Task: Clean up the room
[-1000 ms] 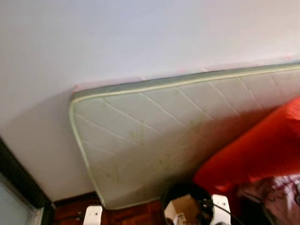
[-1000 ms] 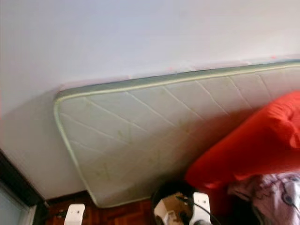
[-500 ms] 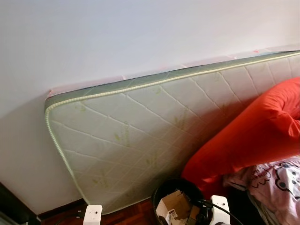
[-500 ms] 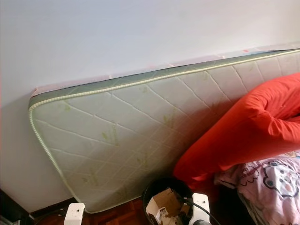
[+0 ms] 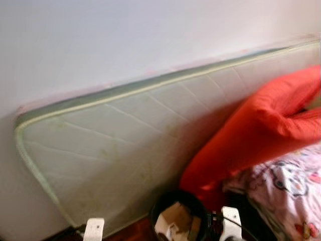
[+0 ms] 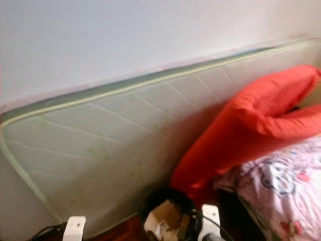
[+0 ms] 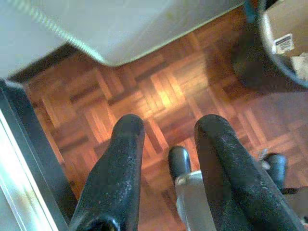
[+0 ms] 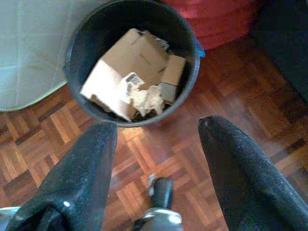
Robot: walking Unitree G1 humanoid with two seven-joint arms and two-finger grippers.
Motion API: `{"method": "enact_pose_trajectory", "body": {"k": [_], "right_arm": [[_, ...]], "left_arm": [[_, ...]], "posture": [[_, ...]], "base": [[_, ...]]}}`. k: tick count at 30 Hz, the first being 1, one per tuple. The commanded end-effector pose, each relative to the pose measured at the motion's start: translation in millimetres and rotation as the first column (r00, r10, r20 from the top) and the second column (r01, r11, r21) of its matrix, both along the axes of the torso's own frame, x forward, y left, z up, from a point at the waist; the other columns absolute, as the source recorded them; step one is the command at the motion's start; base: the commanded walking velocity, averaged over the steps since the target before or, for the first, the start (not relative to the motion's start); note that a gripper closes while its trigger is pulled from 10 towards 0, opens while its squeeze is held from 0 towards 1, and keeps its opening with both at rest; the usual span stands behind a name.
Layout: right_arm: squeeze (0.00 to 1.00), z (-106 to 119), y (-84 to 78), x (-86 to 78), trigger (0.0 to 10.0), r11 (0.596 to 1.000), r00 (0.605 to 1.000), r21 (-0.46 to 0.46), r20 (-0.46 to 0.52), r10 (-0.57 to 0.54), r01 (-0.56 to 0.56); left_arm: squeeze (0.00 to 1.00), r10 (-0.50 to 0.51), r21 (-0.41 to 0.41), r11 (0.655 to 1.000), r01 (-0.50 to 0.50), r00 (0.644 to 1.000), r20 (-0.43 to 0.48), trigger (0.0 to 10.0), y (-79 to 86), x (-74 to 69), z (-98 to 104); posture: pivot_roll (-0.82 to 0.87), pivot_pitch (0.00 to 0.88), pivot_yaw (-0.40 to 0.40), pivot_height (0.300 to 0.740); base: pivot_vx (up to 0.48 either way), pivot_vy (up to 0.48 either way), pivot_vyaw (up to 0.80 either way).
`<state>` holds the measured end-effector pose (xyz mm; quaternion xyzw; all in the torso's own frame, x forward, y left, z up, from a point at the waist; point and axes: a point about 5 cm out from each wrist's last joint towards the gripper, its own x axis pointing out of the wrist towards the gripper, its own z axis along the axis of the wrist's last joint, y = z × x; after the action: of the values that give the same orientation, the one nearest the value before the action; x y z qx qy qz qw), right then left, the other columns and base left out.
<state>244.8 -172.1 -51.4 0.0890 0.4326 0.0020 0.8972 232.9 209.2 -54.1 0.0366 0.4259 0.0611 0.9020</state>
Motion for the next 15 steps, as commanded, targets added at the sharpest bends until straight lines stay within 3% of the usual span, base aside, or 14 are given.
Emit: {"method": "enact_pose_trajectory", "body": {"k": [1, 3, 7, 15], "right_arm": [[0.0, -2.1, -5.7, -3.8, 10.0, 1.0, 1.0, -0.008, -0.016, -0.016, 0.016], [0.0, -2.1, -5.7, -3.8, 10.0, 1.0, 1.0, -0.008, -0.015, -0.016, 0.016], [0.0, -2.1, -5.7, -3.9, 10.0, 1.0, 1.0, -0.009, -0.015, -0.015, 0.015], [0.0, -2.8, -5.8, -4.8, 10.0, 1.0, 1.0, -0.01, -0.017, -0.012, 0.012]], "left_arm": [[0.0, -0.009, -0.021, 1.0, 0.009, 1.0, -0.022, 10.0, -8.3, -2.8, -3.6], [0.0, -0.017, -0.014, 1.0, 0.016, 1.0, -0.019, 10.0, -8.1, -2.4, -3.2], [0.0, -0.016, -0.013, 1.0, 0.016, 1.0, -0.02, 10.0, -8.0, -2.5, -3.3], [0.0, -0.013, -0.016, 1.0, 0.012, 1.0, -0.025, 10.0, -8.2, -3.9, -4.3]], "posture": [[0.05, 0.0, -0.04, 0.74], [0.05, 0.0, -0.04, 0.74], [0.05, 0.0, -0.039, 0.74], [0.05, 0.0, -0.04, 0.74]], "base": [[0.0, 0.0, -0.77], [0.0, 0.0, -0.77], [0.0, -0.379, -0.78], [0.0, 0.0, -0.78]]}}
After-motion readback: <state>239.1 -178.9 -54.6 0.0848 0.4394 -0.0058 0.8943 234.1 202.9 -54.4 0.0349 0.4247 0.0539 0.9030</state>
